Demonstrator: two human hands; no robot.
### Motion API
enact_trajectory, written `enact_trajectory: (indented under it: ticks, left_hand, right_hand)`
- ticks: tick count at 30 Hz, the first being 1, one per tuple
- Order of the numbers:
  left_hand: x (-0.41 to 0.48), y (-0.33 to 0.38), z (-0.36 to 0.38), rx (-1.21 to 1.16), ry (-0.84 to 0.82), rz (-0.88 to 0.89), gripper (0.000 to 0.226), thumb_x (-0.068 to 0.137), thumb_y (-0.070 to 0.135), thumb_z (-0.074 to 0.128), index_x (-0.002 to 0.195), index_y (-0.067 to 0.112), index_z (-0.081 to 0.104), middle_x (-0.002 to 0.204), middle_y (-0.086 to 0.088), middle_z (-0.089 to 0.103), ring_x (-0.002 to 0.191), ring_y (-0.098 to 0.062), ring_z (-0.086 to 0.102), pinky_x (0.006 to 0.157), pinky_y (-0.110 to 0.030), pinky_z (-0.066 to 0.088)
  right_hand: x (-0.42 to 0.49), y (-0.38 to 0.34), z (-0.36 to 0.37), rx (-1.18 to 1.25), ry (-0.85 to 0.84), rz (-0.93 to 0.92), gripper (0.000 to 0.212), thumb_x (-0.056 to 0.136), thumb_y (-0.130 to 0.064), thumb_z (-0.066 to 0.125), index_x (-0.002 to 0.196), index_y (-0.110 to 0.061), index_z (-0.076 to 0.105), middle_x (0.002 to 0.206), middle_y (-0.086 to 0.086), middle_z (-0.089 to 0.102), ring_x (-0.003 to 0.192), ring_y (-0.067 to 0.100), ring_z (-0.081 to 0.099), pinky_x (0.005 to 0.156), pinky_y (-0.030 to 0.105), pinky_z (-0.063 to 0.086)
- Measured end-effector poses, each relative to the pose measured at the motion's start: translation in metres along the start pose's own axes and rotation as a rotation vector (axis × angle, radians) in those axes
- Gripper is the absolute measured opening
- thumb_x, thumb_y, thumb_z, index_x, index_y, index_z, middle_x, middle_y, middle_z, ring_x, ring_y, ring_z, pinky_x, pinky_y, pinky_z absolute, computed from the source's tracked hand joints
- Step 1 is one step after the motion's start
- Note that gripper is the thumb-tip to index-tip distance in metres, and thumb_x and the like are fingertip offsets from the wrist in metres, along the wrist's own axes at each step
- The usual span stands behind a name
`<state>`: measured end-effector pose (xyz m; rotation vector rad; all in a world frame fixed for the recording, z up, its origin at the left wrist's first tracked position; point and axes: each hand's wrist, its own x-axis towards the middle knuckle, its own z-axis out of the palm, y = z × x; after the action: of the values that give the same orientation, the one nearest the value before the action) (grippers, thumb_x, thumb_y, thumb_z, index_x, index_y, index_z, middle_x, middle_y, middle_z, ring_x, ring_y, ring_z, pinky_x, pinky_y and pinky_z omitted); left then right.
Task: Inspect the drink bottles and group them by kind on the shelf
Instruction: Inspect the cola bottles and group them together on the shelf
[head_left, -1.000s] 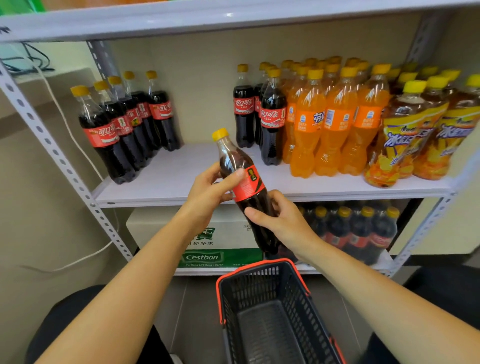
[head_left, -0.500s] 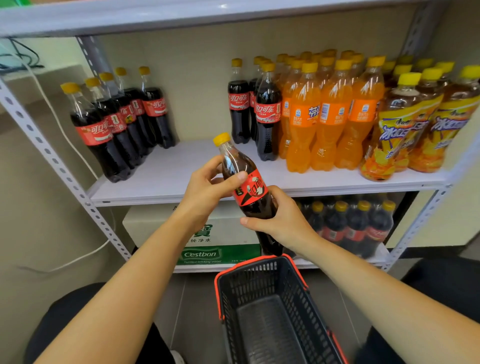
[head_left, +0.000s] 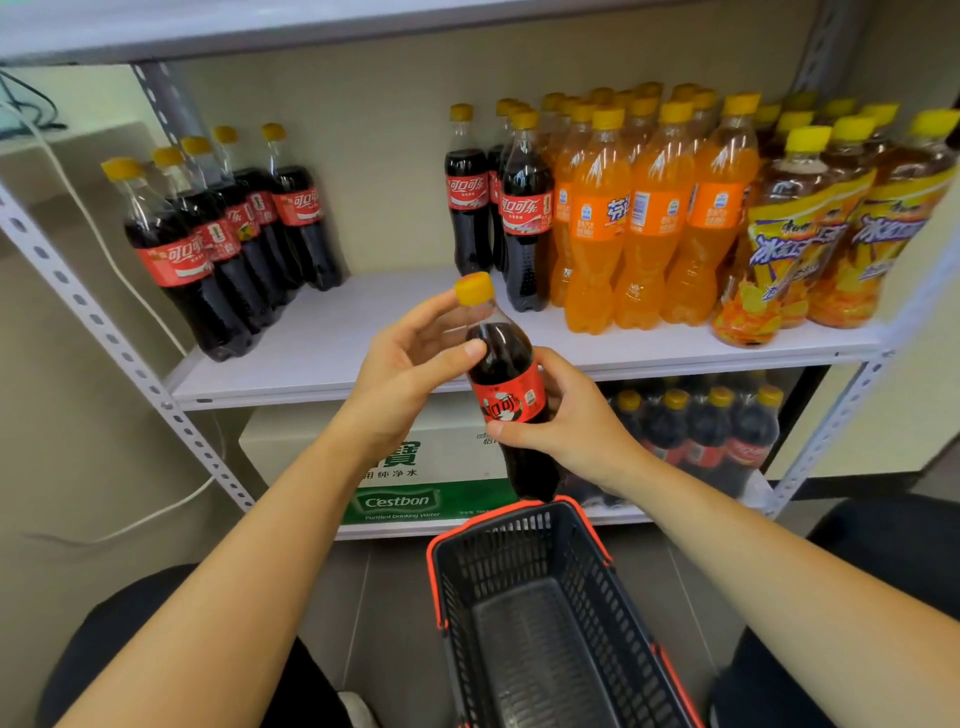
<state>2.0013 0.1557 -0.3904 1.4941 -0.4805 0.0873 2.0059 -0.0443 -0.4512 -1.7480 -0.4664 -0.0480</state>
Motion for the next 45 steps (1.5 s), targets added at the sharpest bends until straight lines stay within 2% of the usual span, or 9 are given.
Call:
enact_trajectory:
  ticks: [4,13,17,23,30,33,36,41,45]
  left_hand:
    - [-0.008,0.010,0.002,0.193,0.092,0.116,0.033,0.088,0.007,0.076,0.117,0.022,0.072,0.111,0.003,0.077,0.105,-0.016,0.072,0.087,-0.027,0.057]
    - [-0.026,0.019,0.007,0.742,0.116,0.424,0.020,0.078,0.013,0.088,0.094,0.010,0.075,0.087,0.000,0.074,0.075,-0.014,0.070,0.070,-0.020,0.056]
    - [-0.030,0.021,0.012,0.646,0.148,0.286,0.014,0.085,0.017,0.082,0.075,0.011,0.074,0.066,0.004,0.074,0.063,-0.013,0.073,0.061,-0.030,0.059]
    - [-0.027,0.023,0.004,0.164,0.029,0.012,0.010,0.083,0.018,0.074,0.089,0.011,0.079,0.082,-0.004,0.078,0.076,-0.015,0.074,0.069,-0.025,0.059]
    - [-0.024,0.015,0.002,-0.046,-0.136,0.082,0.026,0.091,0.000,0.062,0.101,0.016,0.081,0.113,-0.004,0.073,0.104,-0.021,0.070,0.082,-0.030,0.058]
    - [-0.023,0.015,0.004,0.013,-0.107,0.171,0.021,0.089,0.001,0.069,0.098,0.016,0.081,0.119,-0.008,0.072,0.112,-0.029,0.067,0.086,-0.035,0.057]
    - [-0.024,0.012,0.010,0.231,0.088,0.273,0.016,0.088,0.002,0.075,0.097,0.014,0.078,0.111,-0.005,0.077,0.098,-0.033,0.070,0.079,-0.029,0.057]
    - [-0.024,0.006,0.021,0.324,0.314,0.309,0.019,0.089,0.007,0.077,0.104,0.019,0.078,0.099,0.006,0.079,0.081,-0.011,0.070,0.072,-0.023,0.056]
    - [-0.022,-0.003,0.018,0.419,0.227,0.241,0.031,0.096,0.006,0.067,0.124,0.020,0.071,0.115,0.008,0.075,0.101,-0.010,0.068,0.071,-0.025,0.058]
  right_hand:
    - [-0.001,0.010,-0.004,-0.072,0.018,-0.038,0.076,0.073,-0.015,0.092,0.137,-0.027,0.053,0.124,-0.002,0.068,0.115,0.015,0.067,0.099,0.047,0.056]
    - [-0.010,0.023,-0.013,-0.346,0.090,-0.207,0.079,0.070,-0.022,0.092,0.138,-0.031,0.052,0.133,-0.009,0.060,0.124,0.014,0.057,0.106,0.038,0.049]
    - [-0.016,0.028,-0.016,-0.467,0.121,-0.248,0.078,0.072,-0.024,0.091,0.138,-0.035,0.049,0.130,-0.012,0.056,0.121,0.012,0.054,0.102,0.040,0.049]
    - [-0.019,0.029,-0.022,-0.420,0.123,-0.241,0.079,0.070,-0.024,0.092,0.138,-0.034,0.051,0.132,-0.011,0.058,0.123,0.014,0.055,0.104,0.036,0.048]
    - [-0.020,0.022,-0.023,-0.276,0.047,-0.191,0.083,0.066,-0.039,0.090,0.139,-0.037,0.049,0.133,-0.012,0.061,0.126,0.008,0.056,0.106,0.024,0.045]
    - [-0.020,0.016,-0.024,-0.171,-0.012,-0.154,0.083,0.067,-0.037,0.091,0.141,-0.032,0.052,0.132,-0.013,0.064,0.125,0.007,0.060,0.104,0.028,0.049]
    - [-0.020,0.010,-0.028,-0.172,-0.082,-0.110,0.083,0.069,-0.033,0.094,0.141,-0.036,0.052,0.129,-0.017,0.066,0.118,0.002,0.063,0.100,0.028,0.053]
    - [-0.019,0.005,-0.030,-0.116,-0.151,-0.043,0.076,0.069,-0.030,0.095,0.134,-0.034,0.058,0.119,-0.013,0.072,0.109,0.005,0.069,0.091,0.024,0.057]
    - [-0.018,0.001,-0.034,0.036,-0.117,0.020,0.066,0.071,-0.025,0.093,0.128,-0.027,0.061,0.112,-0.004,0.076,0.103,0.014,0.073,0.085,0.024,0.057]
